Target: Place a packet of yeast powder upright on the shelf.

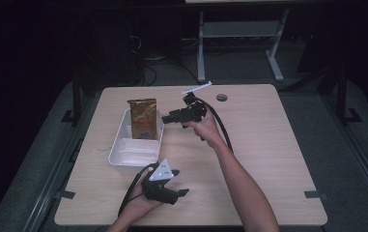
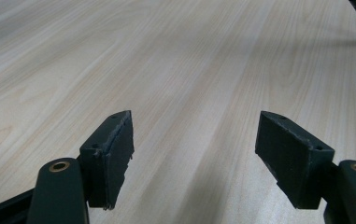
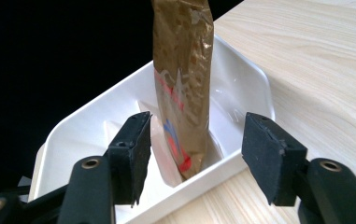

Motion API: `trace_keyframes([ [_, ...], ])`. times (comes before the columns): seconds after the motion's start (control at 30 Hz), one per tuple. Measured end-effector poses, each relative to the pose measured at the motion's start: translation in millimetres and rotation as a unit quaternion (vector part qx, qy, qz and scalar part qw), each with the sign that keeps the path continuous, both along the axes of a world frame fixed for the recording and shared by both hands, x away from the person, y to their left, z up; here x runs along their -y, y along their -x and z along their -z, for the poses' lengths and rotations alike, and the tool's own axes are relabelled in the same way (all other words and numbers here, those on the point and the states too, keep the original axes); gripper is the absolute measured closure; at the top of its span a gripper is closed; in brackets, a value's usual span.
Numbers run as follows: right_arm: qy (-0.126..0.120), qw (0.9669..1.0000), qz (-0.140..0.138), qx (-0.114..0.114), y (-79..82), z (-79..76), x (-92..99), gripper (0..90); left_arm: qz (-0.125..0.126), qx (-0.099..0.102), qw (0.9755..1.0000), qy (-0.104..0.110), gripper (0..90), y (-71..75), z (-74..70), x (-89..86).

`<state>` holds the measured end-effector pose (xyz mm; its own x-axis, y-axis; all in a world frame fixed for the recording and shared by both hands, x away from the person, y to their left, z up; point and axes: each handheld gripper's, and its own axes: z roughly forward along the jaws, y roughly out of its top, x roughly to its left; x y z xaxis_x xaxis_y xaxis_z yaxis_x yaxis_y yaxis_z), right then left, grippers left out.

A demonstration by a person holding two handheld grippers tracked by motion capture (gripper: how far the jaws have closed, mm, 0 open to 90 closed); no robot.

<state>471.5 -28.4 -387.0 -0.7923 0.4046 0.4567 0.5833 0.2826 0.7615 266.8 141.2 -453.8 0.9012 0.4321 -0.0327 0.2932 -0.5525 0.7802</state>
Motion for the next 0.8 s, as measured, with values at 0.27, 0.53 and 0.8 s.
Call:
trace_keyframes([
  [0.27,0.001,1.0,-0.003,0.008,12.5,-7.4,19.4,40.6,-0.002,0.002,1.0,0.0,27.1,-0.1,-0.3,0.1],
  [0.53,-0.008,0.9998,-0.002,0.015,25.9,-10.0,39.9,39.5,-0.005,-0.001,1.0,0.004,26.6,-1.7,-0.9,-1.7],
  [0.8,-0.019,0.9998,0.002,0.011,37.8,-6.2,64.2,38.7,-0.004,-0.003,1.0,0.007,25.5,-1.2,-0.6,-1.4],
])
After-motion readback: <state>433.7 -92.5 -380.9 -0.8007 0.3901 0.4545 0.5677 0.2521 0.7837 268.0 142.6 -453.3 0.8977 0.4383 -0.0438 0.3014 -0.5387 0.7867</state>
